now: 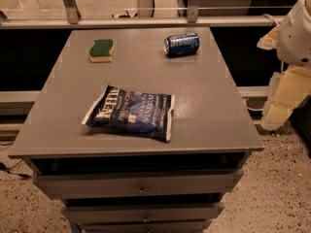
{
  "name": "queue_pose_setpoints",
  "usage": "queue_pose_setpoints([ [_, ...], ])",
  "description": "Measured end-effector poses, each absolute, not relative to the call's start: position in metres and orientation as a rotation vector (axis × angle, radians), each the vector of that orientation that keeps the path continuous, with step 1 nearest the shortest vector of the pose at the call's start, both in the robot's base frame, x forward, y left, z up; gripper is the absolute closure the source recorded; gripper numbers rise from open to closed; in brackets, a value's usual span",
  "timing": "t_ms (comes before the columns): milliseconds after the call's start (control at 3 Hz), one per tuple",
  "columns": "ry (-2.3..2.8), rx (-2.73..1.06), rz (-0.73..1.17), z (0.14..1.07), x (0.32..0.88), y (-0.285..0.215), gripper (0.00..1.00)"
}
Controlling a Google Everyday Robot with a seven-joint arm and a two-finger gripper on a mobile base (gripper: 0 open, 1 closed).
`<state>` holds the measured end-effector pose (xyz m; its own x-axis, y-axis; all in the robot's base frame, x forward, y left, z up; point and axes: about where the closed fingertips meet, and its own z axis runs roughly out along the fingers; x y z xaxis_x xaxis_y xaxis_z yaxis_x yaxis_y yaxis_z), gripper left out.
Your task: Move sponge near blue chip bag
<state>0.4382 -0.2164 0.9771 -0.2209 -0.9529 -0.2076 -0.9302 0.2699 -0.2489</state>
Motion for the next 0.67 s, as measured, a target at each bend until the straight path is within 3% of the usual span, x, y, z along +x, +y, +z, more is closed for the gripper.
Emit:
queue_pose_setpoints([
  [667, 2.155, -1.703, -0.034, 0.974, 0.459, -0.192, 0.00],
])
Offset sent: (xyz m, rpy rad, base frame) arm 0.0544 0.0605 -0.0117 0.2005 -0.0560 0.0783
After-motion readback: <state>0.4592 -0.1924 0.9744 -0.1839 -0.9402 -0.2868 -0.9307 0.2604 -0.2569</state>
